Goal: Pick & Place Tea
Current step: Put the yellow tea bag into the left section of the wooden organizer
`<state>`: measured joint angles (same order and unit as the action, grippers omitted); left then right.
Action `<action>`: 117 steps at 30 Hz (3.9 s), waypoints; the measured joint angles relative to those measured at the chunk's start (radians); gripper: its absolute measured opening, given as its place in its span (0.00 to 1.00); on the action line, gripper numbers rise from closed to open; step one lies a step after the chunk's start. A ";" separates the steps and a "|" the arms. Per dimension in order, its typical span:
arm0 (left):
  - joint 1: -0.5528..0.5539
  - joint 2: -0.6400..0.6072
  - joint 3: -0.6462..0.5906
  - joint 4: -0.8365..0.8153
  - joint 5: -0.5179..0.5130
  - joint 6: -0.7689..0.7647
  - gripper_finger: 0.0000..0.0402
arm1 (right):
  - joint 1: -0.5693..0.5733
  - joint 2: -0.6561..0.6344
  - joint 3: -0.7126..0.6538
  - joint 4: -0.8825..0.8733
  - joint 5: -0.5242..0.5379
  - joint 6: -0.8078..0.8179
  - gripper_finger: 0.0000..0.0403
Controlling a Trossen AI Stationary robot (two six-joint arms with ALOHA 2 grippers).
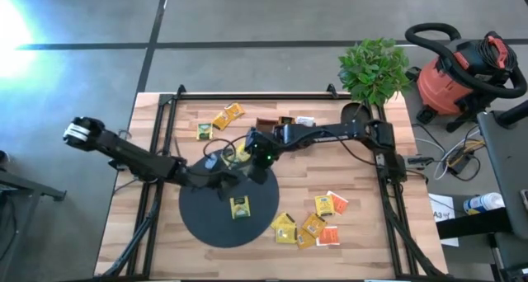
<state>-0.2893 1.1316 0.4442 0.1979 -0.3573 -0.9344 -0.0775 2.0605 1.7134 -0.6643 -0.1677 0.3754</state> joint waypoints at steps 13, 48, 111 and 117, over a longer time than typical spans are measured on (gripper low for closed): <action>0.000 -0.232 -0.007 -0.103 -0.036 0.089 0.31 | -0.086 -0.108 0.049 -0.172 0.088 -0.086 0.02; -0.002 -0.234 -0.008 -0.191 -0.066 -0.049 0.31 | -0.272 0.293 0.611 -0.626 0.351 -0.552 0.02; -0.001 -0.231 -0.020 -0.221 -0.159 -0.061 0.31 | -0.294 0.325 0.619 -0.593 0.272 -0.669 0.02; -0.002 -0.231 -0.031 -0.220 -0.160 -0.073 0.31 | -0.295 0.325 0.621 -0.577 0.272 -0.683 0.02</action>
<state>-0.2911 0.9005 0.4131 -0.0225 -0.5175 -1.0073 -0.3728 2.3857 2.3348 -1.2414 0.1043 -0.3077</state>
